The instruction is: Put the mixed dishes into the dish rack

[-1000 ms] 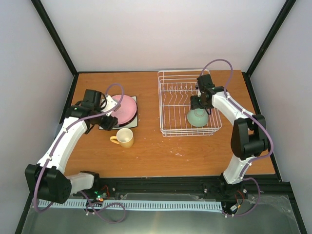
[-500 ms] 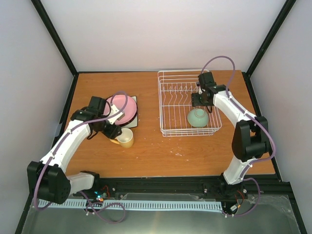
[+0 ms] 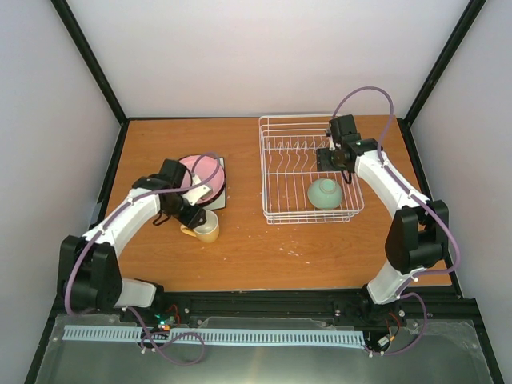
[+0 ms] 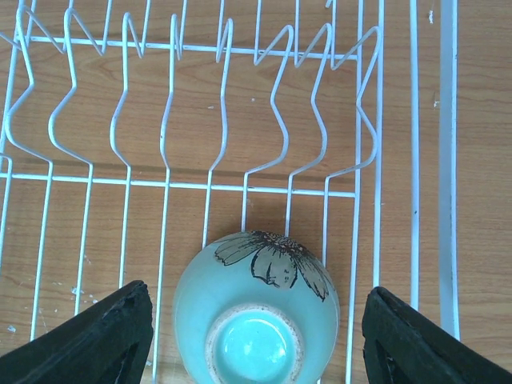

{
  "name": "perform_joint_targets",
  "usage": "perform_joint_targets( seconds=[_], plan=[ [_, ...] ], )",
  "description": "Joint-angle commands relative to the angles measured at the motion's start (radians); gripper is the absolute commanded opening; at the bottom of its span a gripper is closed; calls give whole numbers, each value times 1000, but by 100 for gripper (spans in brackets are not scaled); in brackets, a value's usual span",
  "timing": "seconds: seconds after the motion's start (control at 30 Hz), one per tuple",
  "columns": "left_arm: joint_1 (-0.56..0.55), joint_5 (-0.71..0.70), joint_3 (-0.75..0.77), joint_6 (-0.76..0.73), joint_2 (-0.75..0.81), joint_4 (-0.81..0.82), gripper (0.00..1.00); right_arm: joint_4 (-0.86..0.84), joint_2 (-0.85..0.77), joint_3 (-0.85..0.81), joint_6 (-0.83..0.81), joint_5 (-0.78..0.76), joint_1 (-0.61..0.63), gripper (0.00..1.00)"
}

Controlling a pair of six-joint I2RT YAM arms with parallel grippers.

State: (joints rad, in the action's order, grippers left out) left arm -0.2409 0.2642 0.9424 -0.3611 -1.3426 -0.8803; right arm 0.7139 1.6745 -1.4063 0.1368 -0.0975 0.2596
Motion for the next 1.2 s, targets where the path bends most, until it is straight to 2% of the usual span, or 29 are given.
perform_joint_targets(
  seconds=[0.0, 0.07, 0.13, 0.33, 0.57, 0.67, 0.77, 0.87, 1.0, 1.1, 1.17],
  plan=[
    [-12, -6, 36, 17, -45, 55, 52, -5, -32, 3, -7, -10, 2, 71],
    [-13, -5, 54, 20, -69, 66, 49, -5, -30, 5, -5, -6, 0, 71],
    [-14, 5, 66, 23, -91, 75, 40, -5, -28, 6, -6, -1, -1, 71],
    [-23, 23, 112, 35, -141, 67, 1, -7, -23, 12, -8, 9, -4, 71],
    [-24, 98, 252, 90, -148, 2, 1, -10, -24, 7, 4, 54, -5, 70],
    [-23, 167, 403, 142, -150, -15, 1, -28, -38, -11, 19, 106, -6, 70],
    [-23, 239, 586, 231, -149, 57, 1, -78, -55, -46, 47, 206, -9, 70],
    [-20, 301, 651, 379, -149, 243, 1, -155, -75, -81, 67, 399, -11, 70],
    [21, 511, 609, 739, -186, 625, 1, -300, -68, -112, 127, 719, -15, 71],
    [58, 661, 487, 1119, -228, 1106, 1, -492, -46, -83, 248, 913, -15, 71],
    [71, 694, 421, 1362, -273, 1488, 0, -680, -44, -28, 363, 988, -15, 71]
  ],
)
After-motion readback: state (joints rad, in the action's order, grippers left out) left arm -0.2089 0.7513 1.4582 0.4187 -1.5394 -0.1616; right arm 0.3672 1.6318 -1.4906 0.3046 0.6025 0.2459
